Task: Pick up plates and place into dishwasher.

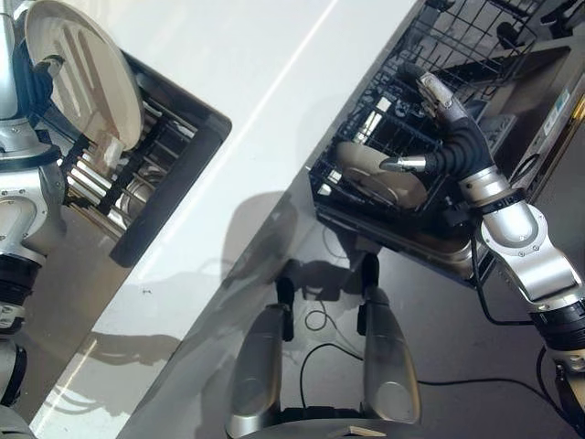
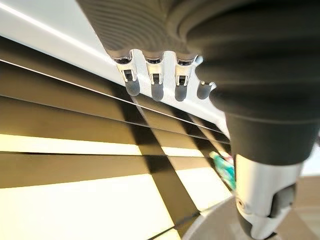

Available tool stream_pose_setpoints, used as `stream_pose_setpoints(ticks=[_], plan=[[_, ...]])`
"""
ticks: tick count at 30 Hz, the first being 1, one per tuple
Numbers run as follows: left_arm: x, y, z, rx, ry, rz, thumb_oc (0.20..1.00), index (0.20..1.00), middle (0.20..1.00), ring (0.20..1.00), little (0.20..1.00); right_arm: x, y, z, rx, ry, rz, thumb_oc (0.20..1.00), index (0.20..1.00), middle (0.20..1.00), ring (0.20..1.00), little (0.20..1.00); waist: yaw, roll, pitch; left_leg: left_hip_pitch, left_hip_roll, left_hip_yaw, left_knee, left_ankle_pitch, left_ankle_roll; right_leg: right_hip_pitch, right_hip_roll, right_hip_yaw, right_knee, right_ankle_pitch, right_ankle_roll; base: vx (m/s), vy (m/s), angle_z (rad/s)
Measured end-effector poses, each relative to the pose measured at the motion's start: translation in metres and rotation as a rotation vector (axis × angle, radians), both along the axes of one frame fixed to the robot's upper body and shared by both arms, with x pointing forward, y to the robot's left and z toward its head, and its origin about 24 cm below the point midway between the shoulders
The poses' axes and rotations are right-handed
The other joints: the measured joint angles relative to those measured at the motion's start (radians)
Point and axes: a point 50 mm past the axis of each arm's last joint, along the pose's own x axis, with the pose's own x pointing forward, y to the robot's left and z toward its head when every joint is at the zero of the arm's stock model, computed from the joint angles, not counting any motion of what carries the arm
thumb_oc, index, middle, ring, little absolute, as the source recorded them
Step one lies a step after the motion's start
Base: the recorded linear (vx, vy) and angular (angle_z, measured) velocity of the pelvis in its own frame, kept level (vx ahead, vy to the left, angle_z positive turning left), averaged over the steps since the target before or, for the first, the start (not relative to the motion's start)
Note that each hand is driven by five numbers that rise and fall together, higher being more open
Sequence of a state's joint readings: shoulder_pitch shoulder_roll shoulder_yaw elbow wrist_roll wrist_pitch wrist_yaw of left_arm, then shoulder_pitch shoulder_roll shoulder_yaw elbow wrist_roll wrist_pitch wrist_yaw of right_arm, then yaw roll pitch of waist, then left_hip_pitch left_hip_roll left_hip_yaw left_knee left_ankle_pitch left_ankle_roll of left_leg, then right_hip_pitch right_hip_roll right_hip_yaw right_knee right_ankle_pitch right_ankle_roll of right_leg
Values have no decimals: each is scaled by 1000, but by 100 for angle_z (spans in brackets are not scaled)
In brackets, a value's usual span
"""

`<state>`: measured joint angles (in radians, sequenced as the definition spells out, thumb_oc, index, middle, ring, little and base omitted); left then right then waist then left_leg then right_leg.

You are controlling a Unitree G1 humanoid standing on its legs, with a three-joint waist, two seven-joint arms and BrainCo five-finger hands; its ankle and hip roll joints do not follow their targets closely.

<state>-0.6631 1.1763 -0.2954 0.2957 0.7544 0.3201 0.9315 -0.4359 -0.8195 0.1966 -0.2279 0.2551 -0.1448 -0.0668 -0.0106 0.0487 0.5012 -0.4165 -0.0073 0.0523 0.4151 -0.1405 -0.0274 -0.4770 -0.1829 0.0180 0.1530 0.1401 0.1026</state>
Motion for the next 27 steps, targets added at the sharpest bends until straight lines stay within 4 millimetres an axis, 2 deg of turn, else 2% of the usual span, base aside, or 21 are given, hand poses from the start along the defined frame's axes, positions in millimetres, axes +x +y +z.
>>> stream_pose_setpoints(ticks=[5, 9, 13, 18, 20, 21, 22, 23, 27], plan=[[8, -9, -8, 60, 166, -24, 1000, 1000, 1000, 1000, 1000, 1, 1, 2, -4, -3, 7, 1000, 1000, 1000, 1000, 1000, -1, 0, 0, -2, 2, 1, 10, -9, -7, -6, 4, 5, 9, 31, 8, -8, 9, -4], [7, -6, -8, 94, 183, -31, 1000, 1000, 1000, 1000, 1000, 1, 0, 7, -16, -21, 1, 1000, 1000, 1000, 1000, 1000, 1, 0, 0, -1, 3, 1, 12, -12, -9, -16, 6, 4, 36, 21, 2, 0, 0, 0], [14, -11, -17, 122, 247, -60, 1000, 1000, 1000, 1000, 1000, 1, 0, 9, -16, -26, -1, 1000, 1000, 1000, 1000, 1000, -1, 0, 0, -7, 0, 2, 30, -16, -8, -16, 4, 7, 37, 18, -2, -3, 4, -1], [17, -14, -9, 135, 269, -54, 1000, 1000, 1000, 1000, 1000, 2, -2, 9, -16, -25, -15, 1000, 1000, 1000, 1000, 1000, -2, 0, 0, -41, -4, -1, 43, -21, 3, -34, 3, 8, 2, 13, 4, -3, -6, -7], [15, -12, -2, 161, 276, -35, 1000, 1000, 1000, 1000, 1000, 2, -2, 8, -14, -25, -16, 1000, 1000, 1000, 1000, 1000, 1, 2, 1, -50, 11, 2, 29, -12, 14, -44, 3, 4, 9, 0, 15, 14, -7, -5], [15, -12, 0, 165, 281, -36, 693, 693, 693, 693, 693, 2, -2, 8, -14, -22, -18, 1000, 1000, 1000, 1000, 1000, -1, 1, 2, -51, -2, -1, 39, -14, 10, -51, 4, 3, 69, -6, 5, 26, -8, 11], [16, -13, -3, 169, 299, -43, 379, 379, 379, 379, 379, 2, -3, 8, -13, -24, -20, 1000, 1000, 1000, 1000, 1000, -1, 2, 2, -47, -6, -5, 42, -16, 6, -52, 6, 7, 71, -6, 1, 28, -13, 6], [16, -12, -5, 180, 314, -40, 200, 200, 200, 200, 200, 2, -3, 9, -12, -27, -22, 1000, 1000, 1000, 1000, 1000, 3, 4, 3, -48, -3, -4, 42, -16, 3, -50, 9, 7, 69, -1, -4, 22, -25, -3], [17, -10, -5, 172, 331, -43, 200, 200, 200, 200, 200, 3, -4, 8, -10, -24, -27, 1000, 1000, 1000, 1000, 1000, 7, 4, 3, -49, -7, -5, 47, -12, 2, -48, 5, 5, 70, 1, 0, 7, -16, 1]])
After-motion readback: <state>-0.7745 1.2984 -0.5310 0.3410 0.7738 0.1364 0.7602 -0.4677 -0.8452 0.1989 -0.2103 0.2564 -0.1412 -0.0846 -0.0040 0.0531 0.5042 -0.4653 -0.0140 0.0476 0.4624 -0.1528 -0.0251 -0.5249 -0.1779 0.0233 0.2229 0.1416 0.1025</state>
